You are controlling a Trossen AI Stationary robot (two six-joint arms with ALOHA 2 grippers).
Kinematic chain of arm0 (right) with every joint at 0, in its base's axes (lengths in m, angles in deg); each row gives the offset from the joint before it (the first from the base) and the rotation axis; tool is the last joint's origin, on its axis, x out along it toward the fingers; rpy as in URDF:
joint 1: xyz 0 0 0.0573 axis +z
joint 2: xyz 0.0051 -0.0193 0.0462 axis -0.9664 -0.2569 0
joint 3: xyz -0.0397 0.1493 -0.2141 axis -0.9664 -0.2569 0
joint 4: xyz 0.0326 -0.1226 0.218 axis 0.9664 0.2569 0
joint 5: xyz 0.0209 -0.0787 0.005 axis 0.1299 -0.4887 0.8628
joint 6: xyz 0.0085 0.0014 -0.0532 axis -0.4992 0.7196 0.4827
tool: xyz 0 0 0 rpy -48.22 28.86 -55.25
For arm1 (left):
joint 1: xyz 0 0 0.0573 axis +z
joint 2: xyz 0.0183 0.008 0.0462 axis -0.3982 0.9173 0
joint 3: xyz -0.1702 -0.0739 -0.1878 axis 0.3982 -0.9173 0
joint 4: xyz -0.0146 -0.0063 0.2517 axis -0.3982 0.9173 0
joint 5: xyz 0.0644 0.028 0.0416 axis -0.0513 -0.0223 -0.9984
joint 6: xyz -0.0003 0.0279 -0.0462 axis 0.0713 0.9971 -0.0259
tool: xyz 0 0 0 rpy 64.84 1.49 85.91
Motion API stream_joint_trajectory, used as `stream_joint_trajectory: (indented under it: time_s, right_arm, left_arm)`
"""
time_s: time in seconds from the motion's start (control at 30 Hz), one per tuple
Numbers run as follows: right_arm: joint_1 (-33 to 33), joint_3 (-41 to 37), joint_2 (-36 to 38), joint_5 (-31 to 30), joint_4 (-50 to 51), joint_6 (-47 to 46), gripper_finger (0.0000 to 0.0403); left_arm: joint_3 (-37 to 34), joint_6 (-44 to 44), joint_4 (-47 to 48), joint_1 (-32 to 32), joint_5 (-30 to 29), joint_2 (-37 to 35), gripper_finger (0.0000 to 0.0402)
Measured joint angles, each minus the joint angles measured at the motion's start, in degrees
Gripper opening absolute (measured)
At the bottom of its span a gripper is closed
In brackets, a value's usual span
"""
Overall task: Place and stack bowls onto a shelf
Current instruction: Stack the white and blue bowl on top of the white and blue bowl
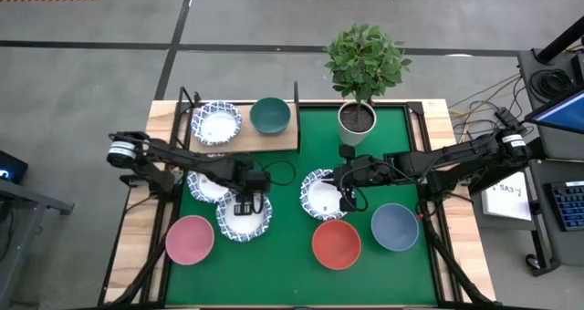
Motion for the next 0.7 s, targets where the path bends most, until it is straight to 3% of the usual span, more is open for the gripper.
stream_joint_trajectory:
  time_s: [0.17, 0.4, 0.53, 0.7]
  right_arm:
    - [0.0, 0.0, 0.0, 0.0, 0.1, -0.2, 0.0027]
    - [0.0, 0.0, 0.0, 0.0, 0.3, -0.4, 0.0027]
    - [0.0, 0.0, 0.0, 0.0, 0.3, -0.4, 0.0027]
    - [0.0, 0.0, 0.0, 0.0, 0.2, -0.4, 0.0027]
  left_arm:
    - [0.4, -0.1, 0.3, 0.0, 2.7, -1.7, 0.0013]
    - [1.9, 0.0, 4.4, 0.5, 6.4, -13.5, 0.0002]
    - [4.8, -1.3, 10.3, 4.5, -1.7, -21.8, 0.0002]
    - [10.5, -3.2, 19.6, 16.2, -10.0, -29.6, 0.0001]
